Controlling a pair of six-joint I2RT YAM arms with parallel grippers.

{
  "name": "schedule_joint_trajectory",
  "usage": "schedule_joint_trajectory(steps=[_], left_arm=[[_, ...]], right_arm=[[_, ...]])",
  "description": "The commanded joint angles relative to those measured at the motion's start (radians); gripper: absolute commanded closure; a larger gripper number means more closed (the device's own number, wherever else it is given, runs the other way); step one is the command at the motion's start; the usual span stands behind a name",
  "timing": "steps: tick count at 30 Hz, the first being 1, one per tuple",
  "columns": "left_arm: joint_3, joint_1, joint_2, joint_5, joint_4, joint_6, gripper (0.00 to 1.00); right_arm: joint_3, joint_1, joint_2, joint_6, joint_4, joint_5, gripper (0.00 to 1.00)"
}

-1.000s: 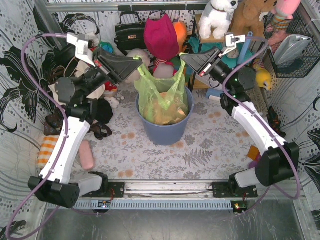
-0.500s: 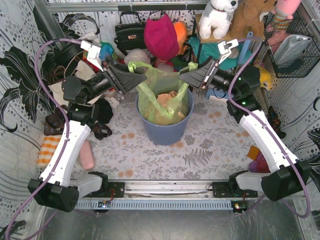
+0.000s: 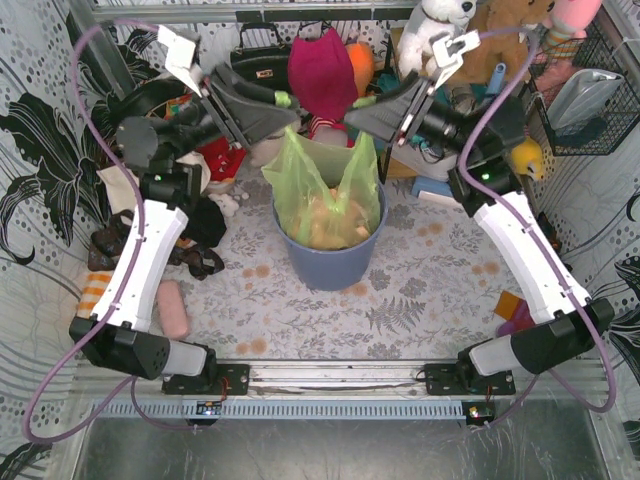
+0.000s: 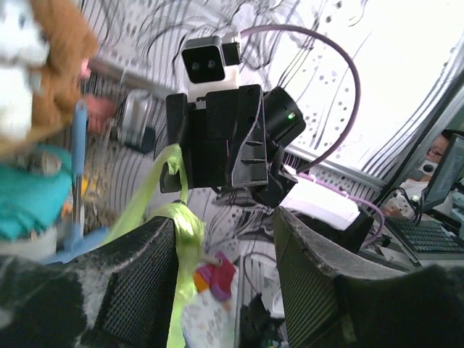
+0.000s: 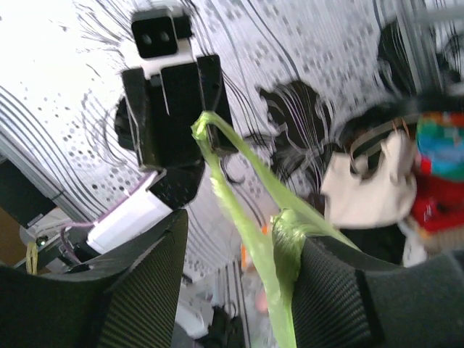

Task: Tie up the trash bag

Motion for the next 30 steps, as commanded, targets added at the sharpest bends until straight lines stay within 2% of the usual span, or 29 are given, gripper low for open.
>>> schedule_joint_trajectory(steps=[1,4,7,11,14,17,22,24,27,30], left_arm=[[0.252,-0.003,0.022,0.0,-0.014,0.0,0.42],[0.294,0.0,0.003,-0.036,-0.173,0.109,0.42],[0.2,-0.002,-0.054,-0.089,-0.283,0.196,0.42],[-0.034,0.0,-0.111,-0.104,-0.145,0.118,0.42],[-0.092,-0.002,-0.094,-0.094,-0.012,0.014,0.42],[-0.018,0.0,-0.047,-0.074,0.043,-0.044,0.42],[0.259,-0.006,0.078,-0.022,-0.014,-0.09,0.39],[0.297,-0.009,0.096,0.0,0.0,-0.132,0.39],[0.252,-0.044,0.053,0.007,-0.132,-0.054,0.4],[0.155,-0.093,-0.054,-0.056,-0.411,0.163,0.4]], right_arm=[[0.254,0.007,0.018,-0.002,0.003,0.041,0.47],[0.268,0.008,0.002,-0.045,-0.058,0.073,0.47],[0.139,0.007,-0.052,-0.065,-0.069,0.097,0.47],[-0.066,0.008,-0.12,-0.065,-0.03,0.138,0.44],[-0.105,0.008,-0.132,-0.055,-0.016,0.146,0.43],[-0.045,0.008,-0.121,-0.069,-0.038,0.153,0.43],[0.218,0.007,-0.039,-0.097,-0.125,0.147,0.42],[0.274,0.008,-0.026,-0.099,-0.133,0.15,0.42],[0.264,0.007,-0.03,-0.104,-0.162,0.163,0.43],[0.15,0.007,-0.067,-0.089,-0.133,0.182,0.46]])
